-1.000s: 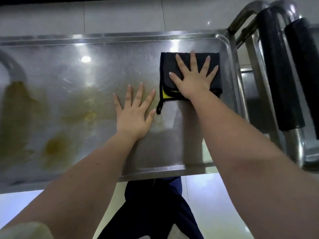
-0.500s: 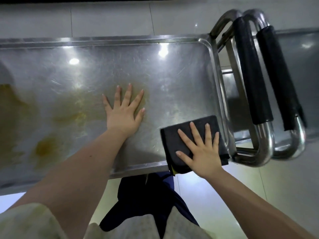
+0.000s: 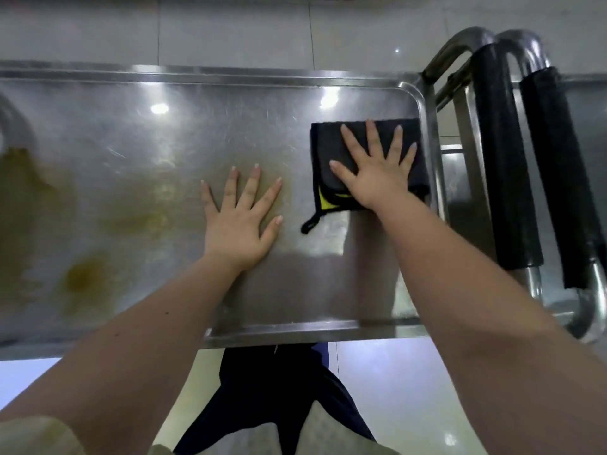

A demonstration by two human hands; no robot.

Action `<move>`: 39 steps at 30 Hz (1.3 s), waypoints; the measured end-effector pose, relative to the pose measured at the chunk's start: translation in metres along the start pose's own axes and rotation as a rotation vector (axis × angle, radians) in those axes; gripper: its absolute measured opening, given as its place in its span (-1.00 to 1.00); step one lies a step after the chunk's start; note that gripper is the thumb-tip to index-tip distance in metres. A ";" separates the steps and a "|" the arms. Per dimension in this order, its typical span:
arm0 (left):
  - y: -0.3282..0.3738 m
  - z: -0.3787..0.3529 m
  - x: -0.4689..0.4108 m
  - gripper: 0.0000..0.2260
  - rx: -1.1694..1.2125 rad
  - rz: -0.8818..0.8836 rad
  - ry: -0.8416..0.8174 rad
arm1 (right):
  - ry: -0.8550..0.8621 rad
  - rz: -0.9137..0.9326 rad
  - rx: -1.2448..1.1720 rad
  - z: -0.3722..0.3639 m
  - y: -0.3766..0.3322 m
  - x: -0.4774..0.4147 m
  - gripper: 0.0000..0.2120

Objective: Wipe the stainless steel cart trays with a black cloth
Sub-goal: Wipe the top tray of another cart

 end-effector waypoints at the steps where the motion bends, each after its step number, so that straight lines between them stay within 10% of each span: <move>1: 0.000 0.000 0.000 -0.47 -0.001 0.002 0.006 | -0.033 -0.018 0.003 0.010 -0.001 -0.027 -0.31; 6: -0.001 0.000 -0.001 -0.46 -0.001 0.015 0.000 | -0.070 0.020 0.074 0.028 0.007 -0.059 -0.21; 17: 0.000 0.007 0.001 -0.49 0.010 0.029 -0.046 | -0.061 0.103 -0.029 -0.080 0.000 0.201 -0.34; 30: -0.006 0.004 -0.007 -0.50 0.042 0.058 -0.023 | 0.043 -0.022 -0.015 0.021 -0.031 -0.093 -0.29; 39: -0.005 0.008 -0.009 -0.50 0.038 0.044 -0.050 | 0.094 0.090 -0.023 -0.054 -0.017 0.120 -0.32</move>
Point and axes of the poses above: each hand's wrist, its own x-axis away from the middle knuckle, its own z-axis out of the back of the hand, y = z × x, the point moved 4 cm from there along -x, towards the middle knuckle, and after that the axes turned 10 degrees about -x, right-handed, at the moved point
